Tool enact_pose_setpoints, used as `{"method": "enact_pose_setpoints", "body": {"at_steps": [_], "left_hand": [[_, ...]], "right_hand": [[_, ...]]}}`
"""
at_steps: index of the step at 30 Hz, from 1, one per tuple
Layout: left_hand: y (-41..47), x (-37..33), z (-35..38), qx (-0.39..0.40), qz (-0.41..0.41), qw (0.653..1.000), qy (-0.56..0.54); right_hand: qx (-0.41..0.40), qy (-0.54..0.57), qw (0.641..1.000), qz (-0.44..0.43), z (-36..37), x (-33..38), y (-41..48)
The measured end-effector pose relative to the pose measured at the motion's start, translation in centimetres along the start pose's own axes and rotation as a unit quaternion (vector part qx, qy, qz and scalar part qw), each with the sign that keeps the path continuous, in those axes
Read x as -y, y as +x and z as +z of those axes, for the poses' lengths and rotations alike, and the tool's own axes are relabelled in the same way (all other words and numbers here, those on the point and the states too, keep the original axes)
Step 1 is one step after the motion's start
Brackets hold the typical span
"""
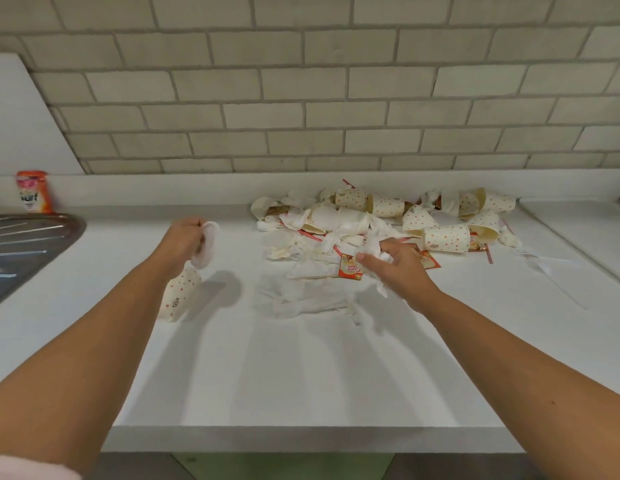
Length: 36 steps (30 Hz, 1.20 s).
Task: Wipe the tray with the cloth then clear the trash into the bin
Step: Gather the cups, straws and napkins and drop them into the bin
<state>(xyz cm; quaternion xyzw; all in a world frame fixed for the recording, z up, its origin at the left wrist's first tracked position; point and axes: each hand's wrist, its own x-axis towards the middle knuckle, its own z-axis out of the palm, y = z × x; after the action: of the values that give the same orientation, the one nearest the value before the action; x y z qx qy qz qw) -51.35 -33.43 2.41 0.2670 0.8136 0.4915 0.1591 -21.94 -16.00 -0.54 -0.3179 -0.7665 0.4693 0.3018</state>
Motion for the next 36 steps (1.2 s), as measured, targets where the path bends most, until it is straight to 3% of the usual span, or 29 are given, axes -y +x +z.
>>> {"method": "enact_pose_setpoints", "body": {"at_steps": [6, 8, 13, 17, 22, 30, 36], "left_hand": [[0.1, 3.5, -3.2, -0.074, -0.034, 0.983, 0.166], [-0.2, 4.6, -3.5, -0.076, -0.077, 0.981, 0.162], [1.1, 6.4, -4.2, 0.034, -0.117, 0.958, 0.260], [2.1, 6.0, -4.5, 0.052, -0.106, 0.937, 0.328], [2.7, 5.3, -4.2, 0.081, -0.077, 0.872, 0.477], [2.3, 1.8, -2.4, 0.143, -0.110, 0.866, 0.466], [0.5, -3.4, 1.4, 0.098, 0.032, 0.882, 0.460]], "right_hand": [[0.049, -0.015, 0.999, 0.003, 2.6, 0.6, 0.9], [0.065, -0.018, 0.998, 0.010, 3.5, 1.0, 0.9], [0.101, -0.061, 0.993, -0.002, 5.3, 0.7, 1.5], [0.115, -0.087, 0.990, -0.010, 6.1, 0.6, 1.6], [0.123, -0.094, 0.988, -0.009, 5.9, 0.6, 1.6], [0.114, -0.097, 0.989, 0.010, 4.5, 0.9, 1.0], [0.119, -0.069, 0.990, 0.024, 1.9, 0.1, 0.1]]}}
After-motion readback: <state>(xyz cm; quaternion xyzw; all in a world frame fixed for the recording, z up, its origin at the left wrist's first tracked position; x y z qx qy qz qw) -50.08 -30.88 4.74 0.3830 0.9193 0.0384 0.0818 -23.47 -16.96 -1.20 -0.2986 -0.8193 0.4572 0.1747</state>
